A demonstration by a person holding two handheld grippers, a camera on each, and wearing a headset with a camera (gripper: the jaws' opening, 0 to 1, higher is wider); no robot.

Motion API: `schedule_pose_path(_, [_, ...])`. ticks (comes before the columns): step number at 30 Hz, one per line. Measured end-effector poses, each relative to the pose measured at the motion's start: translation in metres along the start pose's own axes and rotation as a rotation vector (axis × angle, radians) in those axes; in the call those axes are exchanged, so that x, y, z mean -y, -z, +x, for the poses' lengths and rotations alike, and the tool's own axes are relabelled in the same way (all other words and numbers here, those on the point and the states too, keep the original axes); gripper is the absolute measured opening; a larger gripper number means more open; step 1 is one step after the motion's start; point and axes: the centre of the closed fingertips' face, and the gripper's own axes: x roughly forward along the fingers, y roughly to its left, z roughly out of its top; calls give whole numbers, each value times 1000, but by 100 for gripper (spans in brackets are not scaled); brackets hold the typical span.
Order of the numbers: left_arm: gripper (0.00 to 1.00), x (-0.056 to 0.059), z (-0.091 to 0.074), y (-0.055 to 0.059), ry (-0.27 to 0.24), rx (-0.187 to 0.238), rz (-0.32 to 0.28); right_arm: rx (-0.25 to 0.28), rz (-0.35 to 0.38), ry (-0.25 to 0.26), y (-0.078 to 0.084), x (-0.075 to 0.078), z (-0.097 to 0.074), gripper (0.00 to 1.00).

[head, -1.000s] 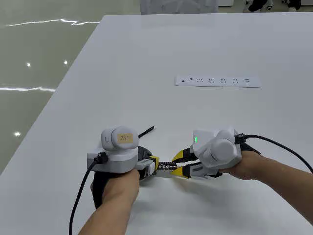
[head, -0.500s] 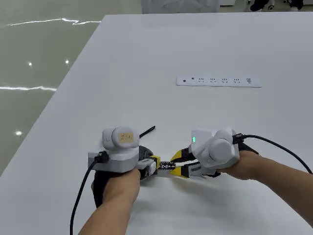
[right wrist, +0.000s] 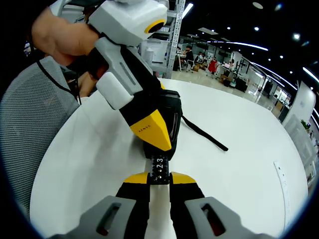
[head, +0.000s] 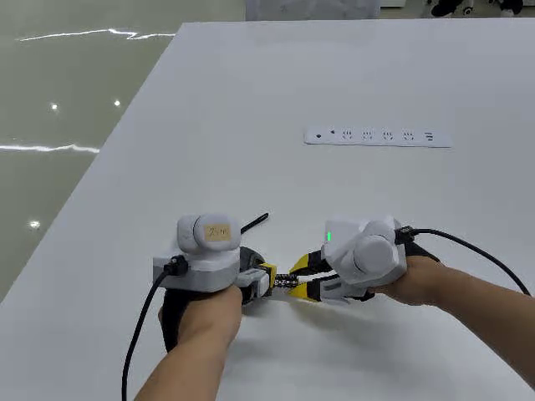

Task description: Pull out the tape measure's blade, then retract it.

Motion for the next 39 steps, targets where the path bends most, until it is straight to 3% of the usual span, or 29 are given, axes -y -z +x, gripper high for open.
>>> schedule_pose_path(39, [58,-2,2,1,5,-8,5,1,11,-3,-6,-1,11,14])
